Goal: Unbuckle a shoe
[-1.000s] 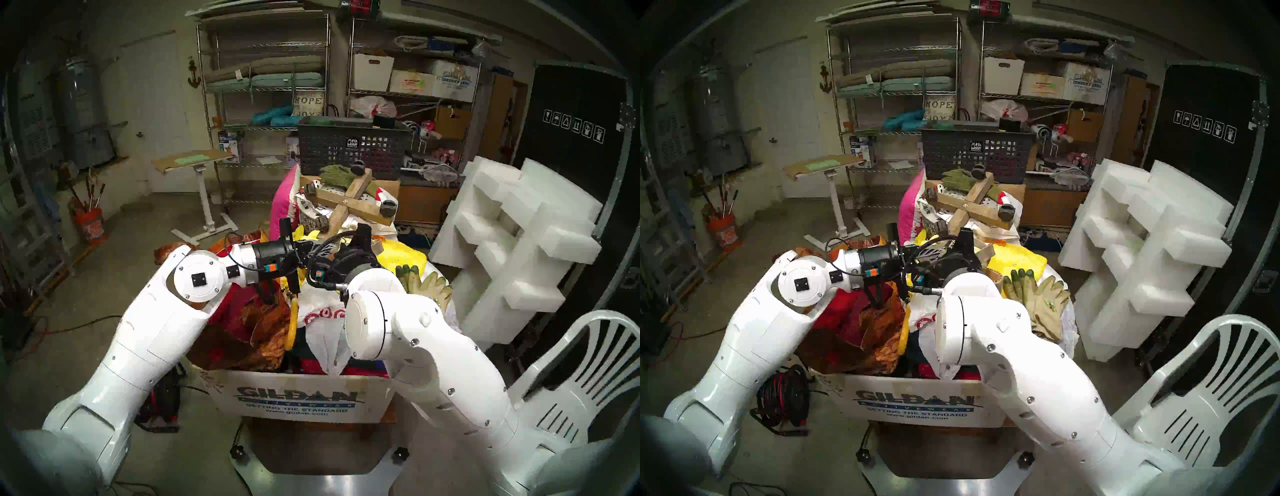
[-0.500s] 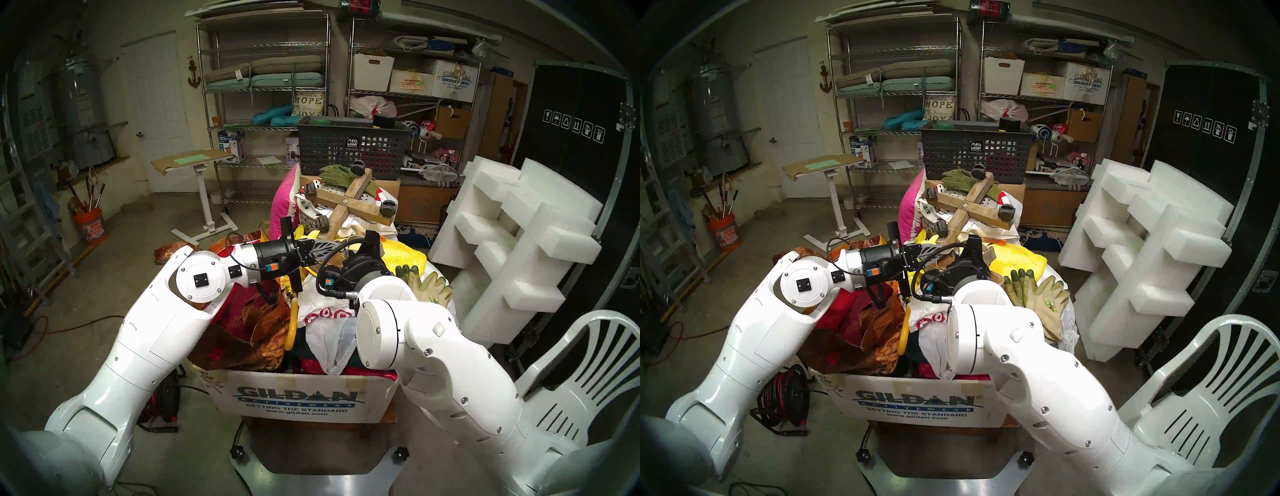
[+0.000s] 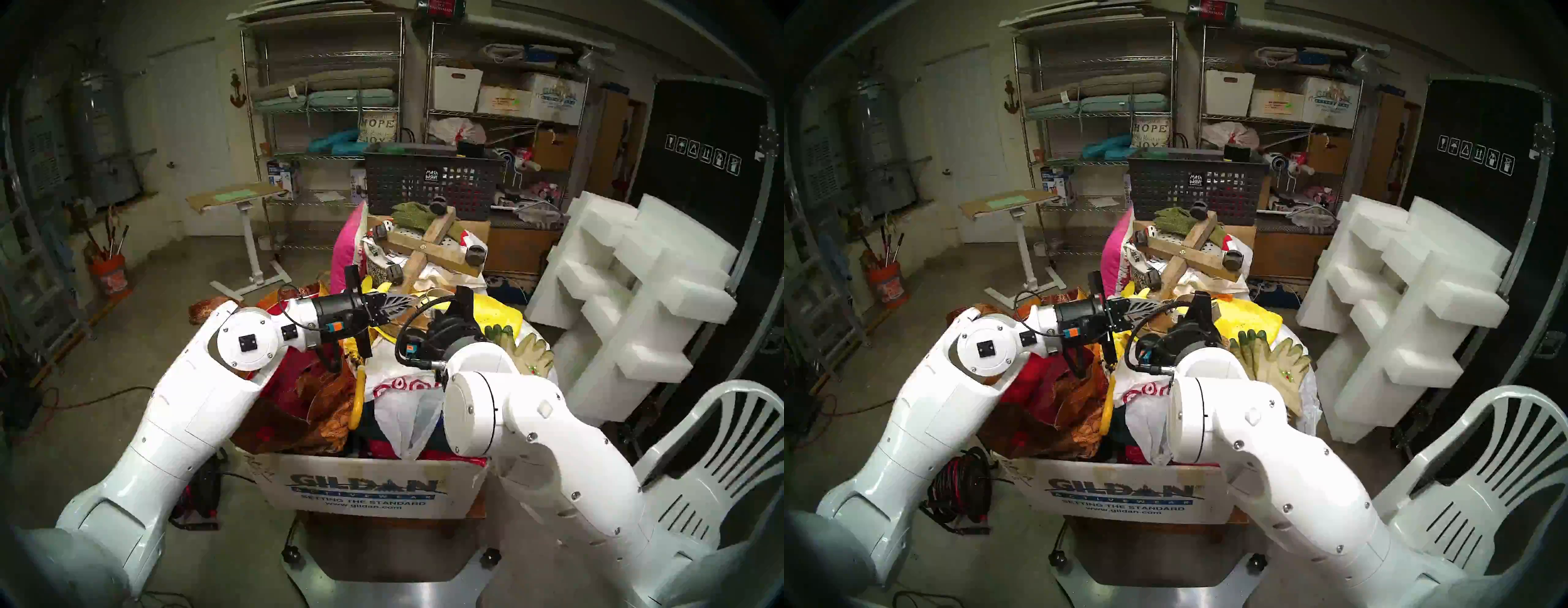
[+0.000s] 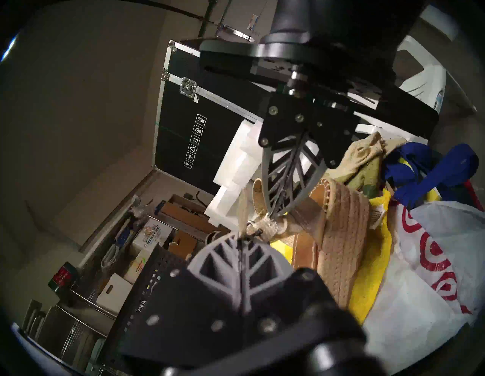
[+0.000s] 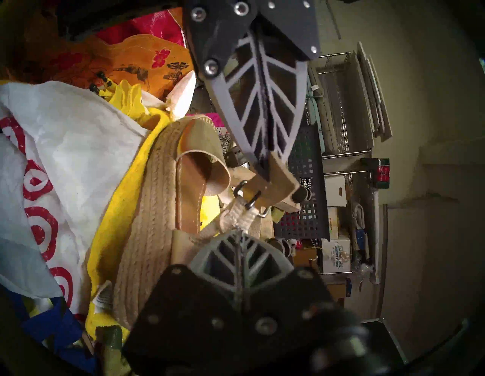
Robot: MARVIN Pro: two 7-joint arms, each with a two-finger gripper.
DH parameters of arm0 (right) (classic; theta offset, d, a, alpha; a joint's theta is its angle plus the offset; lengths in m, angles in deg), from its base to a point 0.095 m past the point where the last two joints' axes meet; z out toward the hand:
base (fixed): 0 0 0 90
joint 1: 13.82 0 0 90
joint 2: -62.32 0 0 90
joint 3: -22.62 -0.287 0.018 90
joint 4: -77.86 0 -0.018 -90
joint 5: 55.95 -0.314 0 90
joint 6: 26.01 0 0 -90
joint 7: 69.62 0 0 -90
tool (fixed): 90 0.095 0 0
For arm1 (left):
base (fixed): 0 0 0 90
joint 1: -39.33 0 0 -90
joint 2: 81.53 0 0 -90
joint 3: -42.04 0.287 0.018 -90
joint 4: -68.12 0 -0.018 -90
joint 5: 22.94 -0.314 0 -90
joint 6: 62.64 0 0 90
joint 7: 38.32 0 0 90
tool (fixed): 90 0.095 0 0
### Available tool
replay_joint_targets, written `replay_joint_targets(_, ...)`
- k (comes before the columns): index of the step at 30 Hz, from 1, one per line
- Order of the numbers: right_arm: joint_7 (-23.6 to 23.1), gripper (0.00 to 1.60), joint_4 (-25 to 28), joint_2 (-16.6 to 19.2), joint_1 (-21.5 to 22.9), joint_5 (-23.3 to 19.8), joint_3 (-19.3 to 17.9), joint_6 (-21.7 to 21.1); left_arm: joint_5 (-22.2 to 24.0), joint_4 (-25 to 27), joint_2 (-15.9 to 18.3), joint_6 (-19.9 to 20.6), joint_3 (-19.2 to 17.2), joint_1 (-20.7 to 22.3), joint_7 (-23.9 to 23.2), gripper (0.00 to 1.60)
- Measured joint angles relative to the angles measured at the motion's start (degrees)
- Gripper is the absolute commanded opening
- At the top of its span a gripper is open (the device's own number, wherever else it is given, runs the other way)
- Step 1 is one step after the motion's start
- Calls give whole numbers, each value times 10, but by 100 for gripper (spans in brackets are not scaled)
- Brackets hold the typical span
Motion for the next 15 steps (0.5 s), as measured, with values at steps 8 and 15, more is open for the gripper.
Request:
replay_joint_targets(8, 1, 61, 9, -8, 1, -19, -1, 1, 0, -1, -1, 0, 1, 1, -1, 0)
replay_joint_targets(15, 2, 69, 5, -16, 4, -26, 2, 2, 0, 0, -1, 0, 2, 2, -4, 0)
